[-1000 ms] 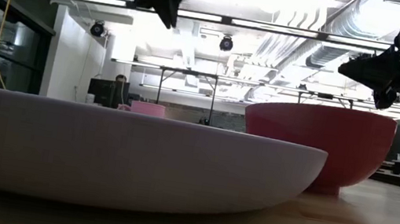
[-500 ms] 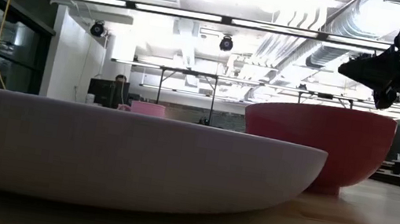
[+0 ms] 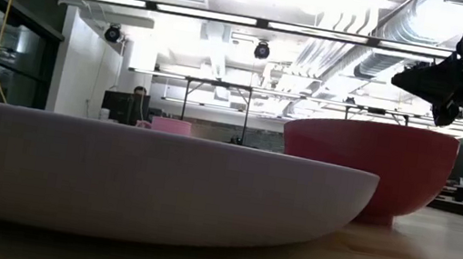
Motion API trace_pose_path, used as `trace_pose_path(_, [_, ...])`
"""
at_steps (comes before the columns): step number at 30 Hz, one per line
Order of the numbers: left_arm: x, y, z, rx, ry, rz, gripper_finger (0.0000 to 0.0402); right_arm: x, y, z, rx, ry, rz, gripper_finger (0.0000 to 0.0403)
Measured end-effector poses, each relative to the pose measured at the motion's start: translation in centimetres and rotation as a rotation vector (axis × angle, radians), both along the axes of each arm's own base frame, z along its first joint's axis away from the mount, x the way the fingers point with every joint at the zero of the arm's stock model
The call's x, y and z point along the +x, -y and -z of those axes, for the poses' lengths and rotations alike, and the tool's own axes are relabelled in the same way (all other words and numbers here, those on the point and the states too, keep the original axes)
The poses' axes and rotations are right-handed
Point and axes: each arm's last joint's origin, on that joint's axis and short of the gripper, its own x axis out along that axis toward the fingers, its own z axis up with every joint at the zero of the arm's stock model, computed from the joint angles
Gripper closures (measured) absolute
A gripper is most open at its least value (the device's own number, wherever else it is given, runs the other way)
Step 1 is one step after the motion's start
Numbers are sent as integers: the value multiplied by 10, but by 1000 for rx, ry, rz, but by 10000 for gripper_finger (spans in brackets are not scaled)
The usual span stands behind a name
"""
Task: Set up tray
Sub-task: Put the blue plate at the bottom of the pink mug on the orange serving tray
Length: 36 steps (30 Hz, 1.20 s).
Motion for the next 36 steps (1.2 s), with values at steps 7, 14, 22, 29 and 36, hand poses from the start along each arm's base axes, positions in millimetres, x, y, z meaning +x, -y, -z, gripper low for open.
trace_pose_path(7, [4, 8, 0, 14, -5, 60, 300, 0, 0, 0, 0, 0, 0, 402])
trace_pose_path(14, [16, 42, 0, 46, -13, 251, 300, 0, 0, 0, 0, 0, 0, 402])
trace_pose_path(22, [24, 88, 0, 44, -6, 452, 300, 0, 0, 0, 0, 0, -1, 402])
trace_pose_path(29, [25, 128, 0, 28, -5, 504, 300, 0, 0, 0, 0, 0, 0, 402])
trace_pose_path(36, [28, 168, 7, 12, -16, 502, 300, 0, 0, 0, 0, 0, 0, 402])
